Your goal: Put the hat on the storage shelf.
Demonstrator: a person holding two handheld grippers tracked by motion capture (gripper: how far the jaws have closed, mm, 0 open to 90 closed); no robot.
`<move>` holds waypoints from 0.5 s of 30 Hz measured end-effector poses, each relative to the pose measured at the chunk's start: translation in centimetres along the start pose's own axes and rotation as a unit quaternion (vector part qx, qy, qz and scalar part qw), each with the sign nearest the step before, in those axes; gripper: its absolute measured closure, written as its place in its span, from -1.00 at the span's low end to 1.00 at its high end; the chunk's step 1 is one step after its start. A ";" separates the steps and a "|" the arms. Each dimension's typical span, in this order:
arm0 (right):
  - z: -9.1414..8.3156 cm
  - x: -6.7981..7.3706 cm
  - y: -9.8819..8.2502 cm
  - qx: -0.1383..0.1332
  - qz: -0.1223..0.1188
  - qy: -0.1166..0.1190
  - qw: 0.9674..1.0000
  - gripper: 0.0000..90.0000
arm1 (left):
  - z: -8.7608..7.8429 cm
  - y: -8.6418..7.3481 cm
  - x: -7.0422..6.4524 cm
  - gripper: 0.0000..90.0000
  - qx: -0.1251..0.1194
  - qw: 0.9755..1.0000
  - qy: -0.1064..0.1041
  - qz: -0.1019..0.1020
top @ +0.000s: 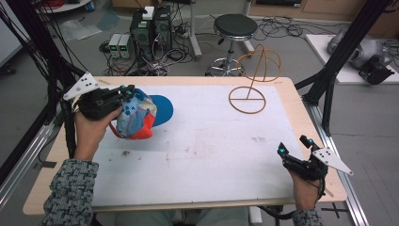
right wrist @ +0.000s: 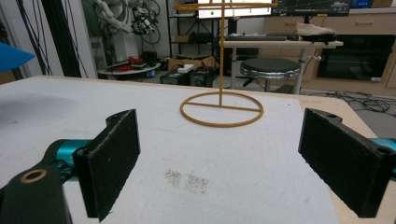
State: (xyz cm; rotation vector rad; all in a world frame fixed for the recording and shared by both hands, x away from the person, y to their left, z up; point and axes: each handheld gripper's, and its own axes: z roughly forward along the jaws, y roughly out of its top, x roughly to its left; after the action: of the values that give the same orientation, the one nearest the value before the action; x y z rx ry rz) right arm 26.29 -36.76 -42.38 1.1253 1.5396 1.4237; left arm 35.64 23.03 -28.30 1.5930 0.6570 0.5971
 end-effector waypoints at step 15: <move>-0.2 0.0 -0.2 0.000 0.005 0.002 1.000 -0.74 | 5.7 6.4 -0.2 0.97 -0.021 0.999 -0.020 0.025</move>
State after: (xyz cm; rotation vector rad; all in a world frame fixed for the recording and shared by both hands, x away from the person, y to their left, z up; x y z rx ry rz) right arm 26.06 -36.87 -42.51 1.1322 1.5398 1.4326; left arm 40.06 18.32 -22.60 1.5829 0.5730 0.6117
